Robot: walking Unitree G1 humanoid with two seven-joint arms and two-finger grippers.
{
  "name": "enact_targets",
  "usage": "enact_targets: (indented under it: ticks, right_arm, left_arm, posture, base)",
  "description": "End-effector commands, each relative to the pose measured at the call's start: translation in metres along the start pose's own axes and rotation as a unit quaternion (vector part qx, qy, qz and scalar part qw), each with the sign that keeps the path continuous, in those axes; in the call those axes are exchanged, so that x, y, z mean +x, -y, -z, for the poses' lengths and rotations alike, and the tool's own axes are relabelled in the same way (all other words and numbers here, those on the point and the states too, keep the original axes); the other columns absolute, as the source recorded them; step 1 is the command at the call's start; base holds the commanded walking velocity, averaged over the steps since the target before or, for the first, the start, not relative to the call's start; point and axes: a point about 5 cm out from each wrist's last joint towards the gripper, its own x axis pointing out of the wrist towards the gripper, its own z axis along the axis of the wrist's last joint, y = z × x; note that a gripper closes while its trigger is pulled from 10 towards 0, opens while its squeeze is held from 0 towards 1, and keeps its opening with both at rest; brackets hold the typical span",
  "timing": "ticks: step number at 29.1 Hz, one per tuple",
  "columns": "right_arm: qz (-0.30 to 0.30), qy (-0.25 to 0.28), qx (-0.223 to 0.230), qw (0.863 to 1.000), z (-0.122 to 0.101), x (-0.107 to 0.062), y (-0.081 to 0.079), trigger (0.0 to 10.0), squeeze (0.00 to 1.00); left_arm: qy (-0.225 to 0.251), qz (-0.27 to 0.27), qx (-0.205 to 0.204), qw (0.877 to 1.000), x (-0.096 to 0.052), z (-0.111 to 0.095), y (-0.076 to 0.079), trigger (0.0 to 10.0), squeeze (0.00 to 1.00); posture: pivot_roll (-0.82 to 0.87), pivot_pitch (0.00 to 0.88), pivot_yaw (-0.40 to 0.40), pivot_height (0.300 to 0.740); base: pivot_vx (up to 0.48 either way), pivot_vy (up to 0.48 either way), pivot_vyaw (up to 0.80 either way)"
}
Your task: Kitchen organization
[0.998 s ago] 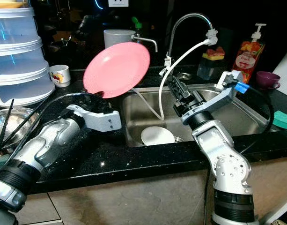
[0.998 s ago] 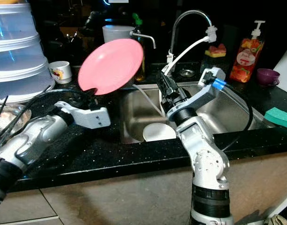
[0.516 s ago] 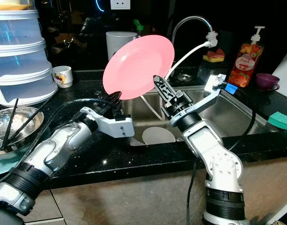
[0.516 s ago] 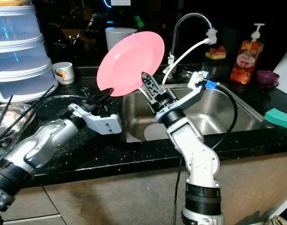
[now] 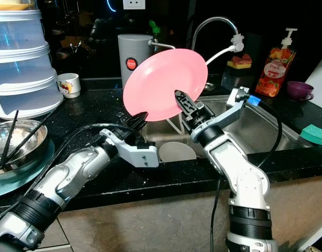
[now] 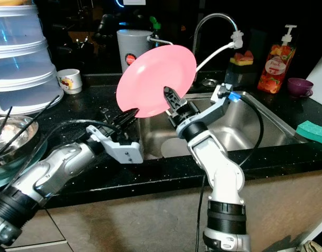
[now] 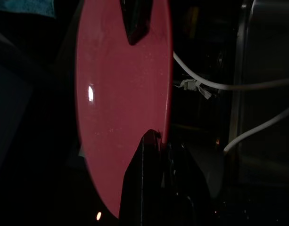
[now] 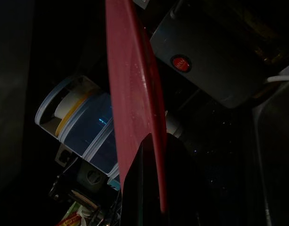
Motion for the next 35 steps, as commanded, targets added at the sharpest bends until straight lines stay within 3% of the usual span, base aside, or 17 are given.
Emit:
enact_targets:
  ticks: [1,4,5,10,11,15,16,20,23,24,25,26,29,30,31,33,35]
  right_arm:
    - [0.003,0.014,-0.002,1.0,-0.005,0.002,0.0,0.0,0.0]
    - [0.006,0.014,-0.002,1.0,-0.005,0.002,0.001,0.0,0.0]
    - [0.012,0.016,-0.003,1.0,-0.005,0.003,0.002,0.0,0.0]
    - [0.031,0.028,-0.009,0.999,-0.006,0.003,0.008,0.0,0.0]
    - [0.036,0.038,-0.019,0.998,-0.009,0.003,0.009,0.0,0.0]
    - [0.058,0.073,-0.069,0.993,-0.021,0.002,0.015,0.0,0.0]
    - [0.084,0.097,-0.098,0.987,-0.032,0.001,0.022,10.0,0.0]
    - [0.156,0.121,-0.181,0.964,-0.051,-0.002,0.044,10.0,0.0]
    - [0.224,0.078,-0.305,0.922,-0.051,-0.002,0.064,10.0,0.0]
    - [0.243,0.045,-0.387,0.888,-0.047,-0.002,0.072,10.0,0.0]
    - [0.243,0.045,-0.387,0.888,-0.047,-0.002,0.072,10.0,0.0]
    - [0.246,0.002,-0.457,0.855,-0.038,-0.002,0.078,10.0,0.61]
    - [0.246,-0.022,-0.492,0.835,-0.031,-0.003,0.082,10.0,0.73]
    - [0.248,-0.043,-0.507,0.824,-0.023,-0.004,0.086,10.0,1.0]
    - [0.248,-0.043,-0.507,0.824,-0.023,-0.004,0.086,10.0,1.0]
    - [0.247,-0.054,-0.507,0.824,-0.008,-0.008,0.093,10.0,1.0]
    - [0.242,-0.045,-0.506,0.827,-0.007,-0.007,0.092,10.0,1.0]
  left_arm:
    - [0.015,0.007,-0.008,1.0,-0.002,-0.007,0.006,10.0,0.0]
    - [0.014,0.006,-0.008,1.0,-0.002,-0.006,0.007,10.0,0.0]
    - [0.012,0.005,-0.01,1.0,-0.002,-0.006,0.007,10.0,1.0]
    - [-0.02,0.0,-0.05,0.999,-0.002,-0.002,0.007,10.0,1.0]
    - [-0.027,0.0,-0.063,0.998,-0.002,-0.002,0.008,10.0,0.0]
    - [-0.035,0.0,-0.098,0.995,-0.005,-0.004,0.012,10.0,0.0]
    - [-0.042,0.004,-0.127,0.991,-0.009,-0.008,0.016,10.0,0.0]
    - [-0.06,0.018,-0.185,0.981,-0.017,-0.016,0.024,10.0,0.0]
    - [-0.095,0.004,-0.239,0.966,-0.02,-0.016,0.025,10.0,0.0]
    - [-0.122,-0.016,-0.266,0.956,-0.019,-0.011,0.023,10.0,0.0]
    - [-0.122,-0.016,-0.266,0.956,-0.019,-0.011,0.023,10.0,0.0]
    - [-0.16,-0.049,-0.292,0.942,-0.017,-0.002,0.018,10.0,0.0]
    - [-0.193,-0.077,-0.315,0.926,-0.016,0.007,0.014,10.0,0.0]
    - [-0.232,-0.112,-0.337,0.905,-0.018,0.02,0.008,10.0,0.0]
    - [-0.232,-0.112,-0.337,0.905,-0.018,0.02,0.008,10.0,0.0]
    - [-0.312,-0.167,-0.379,0.855,-0.033,0.047,-0.003,10.0,0.0]
    - [-0.325,-0.172,-0.384,0.847,-0.037,0.051,-0.006,10.0,0.0]
  posture:
    - [0.13,0.062,-0.049,0.74]
    - [0.13,0.062,-0.049,0.74]
    - [0.13,0.062,-0.049,0.74]
    - [0.13,0.062,-0.049,0.74]
    - [0.13,0.062,-0.049,0.74]
    - [0.13,0.062,-0.049,0.74]
    - [0.14,0.063,-0.049,0.74]
    - [0.15,0.068,-0.055,0.74]
    - [0.15,0.067,-0.058,0.74]
    - [0.16,0.066,-0.06,0.74]
    - [0.16,0.066,-0.06,0.74]
    - [0.16,0.066,-0.062,0.74]
    - [0.16,0.066,-0.062,0.74]
    - [0.17,0.063,-0.065,0.74]
    - [0.17,0.063,-0.065,0.74]
    - [0.17,0.06,-0.061,0.74]
    - [0.17,0.059,-0.058,0.74]
  base:
    - [0.0,0.0,0.0]
    - [0.0,0.0,0.0]
    - [0.0,0.0,0.0]
    - [0.0,0.0,0.0]
    - [0.0,0.0,0.0]
    - [0.0,0.0,0.0]
    - [0.0,0.0,0.0]
    - [0.0,0.0,0.0]
    - [0.0,0.0,0.0]
    - [0.0,0.0,0.0]
    - [0.0,0.0,0.0]
    - [0.0,0.0,0.0]
    - [0.0,0.0,0.0]
    - [0.0,0.0,0.0]
    - [0.0,0.0,0.0]
    - [0.0,0.0,0.0]
    - [0.0,0.0,0.0]
